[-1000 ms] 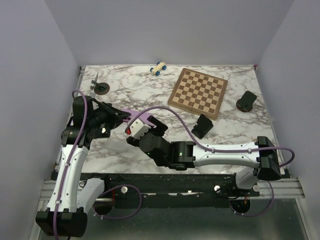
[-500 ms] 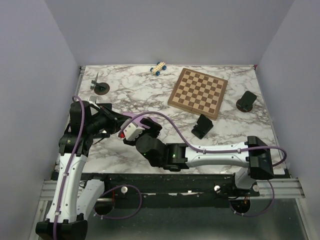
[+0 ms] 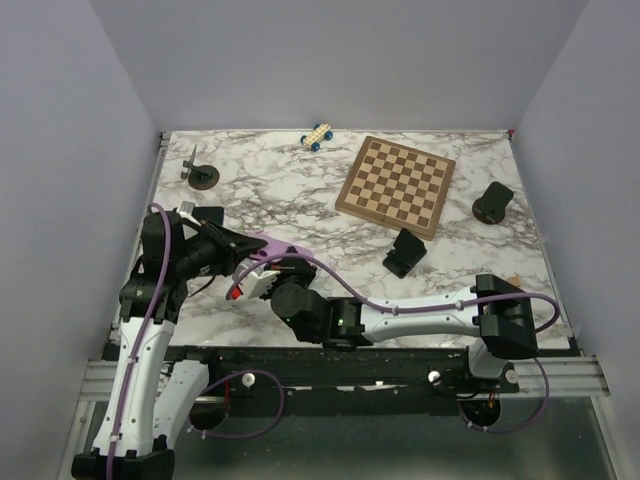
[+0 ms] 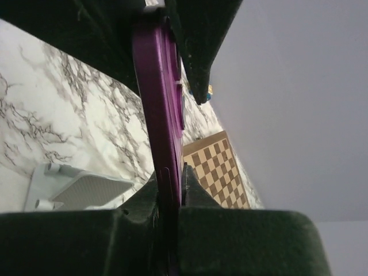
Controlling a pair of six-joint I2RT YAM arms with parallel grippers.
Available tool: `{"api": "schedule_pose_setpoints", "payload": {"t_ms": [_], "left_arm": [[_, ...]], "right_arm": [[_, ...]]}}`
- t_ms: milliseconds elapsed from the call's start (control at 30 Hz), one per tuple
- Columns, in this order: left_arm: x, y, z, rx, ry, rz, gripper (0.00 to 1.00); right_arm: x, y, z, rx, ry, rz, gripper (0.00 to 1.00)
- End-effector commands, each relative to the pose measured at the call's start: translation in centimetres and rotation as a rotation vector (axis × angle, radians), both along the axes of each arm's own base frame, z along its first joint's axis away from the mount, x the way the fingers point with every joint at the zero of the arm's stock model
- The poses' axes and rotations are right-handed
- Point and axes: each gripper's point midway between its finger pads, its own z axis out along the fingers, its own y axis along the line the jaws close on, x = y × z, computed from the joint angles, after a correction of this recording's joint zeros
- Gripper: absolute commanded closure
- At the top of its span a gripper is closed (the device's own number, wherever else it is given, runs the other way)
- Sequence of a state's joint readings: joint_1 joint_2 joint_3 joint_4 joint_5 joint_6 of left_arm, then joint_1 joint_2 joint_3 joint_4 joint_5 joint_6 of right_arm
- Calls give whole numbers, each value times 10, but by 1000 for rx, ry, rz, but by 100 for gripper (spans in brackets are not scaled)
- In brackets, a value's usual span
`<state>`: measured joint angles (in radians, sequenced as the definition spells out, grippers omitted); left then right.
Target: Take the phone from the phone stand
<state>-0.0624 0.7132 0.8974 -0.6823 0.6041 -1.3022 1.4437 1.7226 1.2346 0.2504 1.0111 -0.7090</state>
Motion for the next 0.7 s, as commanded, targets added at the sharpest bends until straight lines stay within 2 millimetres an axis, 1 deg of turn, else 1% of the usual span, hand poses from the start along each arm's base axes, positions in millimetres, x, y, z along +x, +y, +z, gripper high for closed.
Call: {"api": "schedule_pose_setpoints", "payload": {"t_ms": [0,67,100,167,200,300,367,400,433,500,533,567,600,633,667], "left_arm": [[3,-3,22,-71,-84,13,51],[6,-3,27,-60,-115,7,22],[7,-3,30,-46,-136,-3,13],[9,0,39,7,-206,-12,4],[10,4,46,54,-254,0,2],[12,24,65,228,-419,76,1],[12,37,75,321,-528,131,1],[11,41,77,358,-580,144,1],[10,41,80,388,-650,134,1],[3,29,83,397,-790,48,1],[-3,20,87,382,-869,-10,1],[-11,6,84,346,-928,-107,1],[-18,-4,85,307,-981,-178,1],[-25,-13,80,265,-995,-258,1],[-32,-20,80,229,-1026,-318,2]], "right_arm": [[6,-4,40,271,-1,-50,99],[3,-3,45,316,29,-23,99],[2,-4,48,334,44,-11,99],[-1,-6,54,387,81,7,99],[-3,-7,56,406,108,19,99],[-1,-15,55,470,246,69,99],[8,-25,52,520,342,93,99],[9,-27,48,529,426,124,99],[16,-32,46,567,507,129,99],[20,-37,47,647,687,177,99],[18,-39,47,669,756,200,99],[14,-40,49,695,819,232,99],[6,-39,51,707,882,274,99],[-3,-38,57,726,939,320,99],[-9,-38,61,742,985,347,99]]}}
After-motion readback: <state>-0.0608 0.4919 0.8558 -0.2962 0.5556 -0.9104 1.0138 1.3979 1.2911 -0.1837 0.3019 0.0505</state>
